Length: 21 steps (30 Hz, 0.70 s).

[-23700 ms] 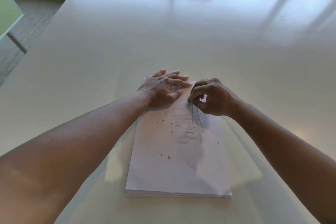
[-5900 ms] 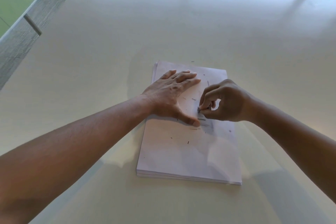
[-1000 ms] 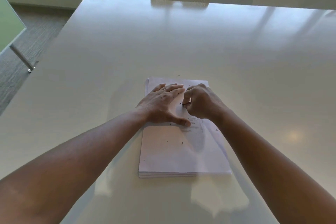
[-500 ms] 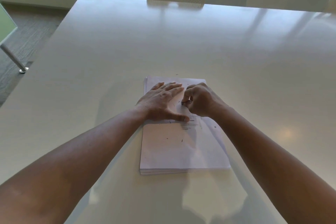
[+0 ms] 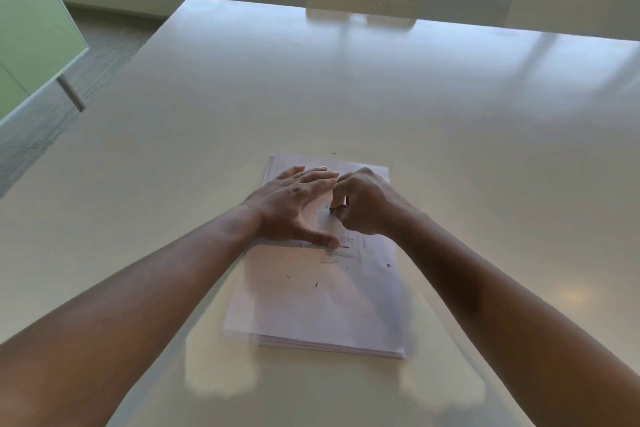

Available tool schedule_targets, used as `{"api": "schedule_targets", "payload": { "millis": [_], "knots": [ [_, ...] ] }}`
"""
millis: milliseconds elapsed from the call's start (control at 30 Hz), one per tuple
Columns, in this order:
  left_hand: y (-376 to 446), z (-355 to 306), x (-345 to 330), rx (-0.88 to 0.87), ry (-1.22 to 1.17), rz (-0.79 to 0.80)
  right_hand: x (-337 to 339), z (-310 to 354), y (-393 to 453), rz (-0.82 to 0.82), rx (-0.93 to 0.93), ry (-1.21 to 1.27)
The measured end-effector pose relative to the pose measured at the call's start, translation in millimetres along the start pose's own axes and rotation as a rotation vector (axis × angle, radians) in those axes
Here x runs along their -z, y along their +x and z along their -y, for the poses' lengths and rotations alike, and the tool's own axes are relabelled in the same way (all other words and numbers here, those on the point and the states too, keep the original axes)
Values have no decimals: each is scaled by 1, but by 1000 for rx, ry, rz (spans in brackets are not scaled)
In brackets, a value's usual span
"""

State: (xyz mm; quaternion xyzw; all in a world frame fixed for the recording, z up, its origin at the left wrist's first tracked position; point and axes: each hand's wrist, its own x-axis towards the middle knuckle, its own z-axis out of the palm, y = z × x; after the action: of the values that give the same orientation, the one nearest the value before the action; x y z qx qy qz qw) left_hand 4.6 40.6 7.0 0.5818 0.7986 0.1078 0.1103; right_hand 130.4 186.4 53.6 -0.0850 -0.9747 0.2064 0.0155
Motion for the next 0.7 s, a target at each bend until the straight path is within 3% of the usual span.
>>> {"api": "schedule_targets", "payload": {
  "millis": [300,700],
  "knots": [
    [1,-4,0,38,-18,0,0,-10,2,5,115,28],
    [1,2,-4,9,-52,2,0,-14,-5,-45,117,128]
  ]
}}
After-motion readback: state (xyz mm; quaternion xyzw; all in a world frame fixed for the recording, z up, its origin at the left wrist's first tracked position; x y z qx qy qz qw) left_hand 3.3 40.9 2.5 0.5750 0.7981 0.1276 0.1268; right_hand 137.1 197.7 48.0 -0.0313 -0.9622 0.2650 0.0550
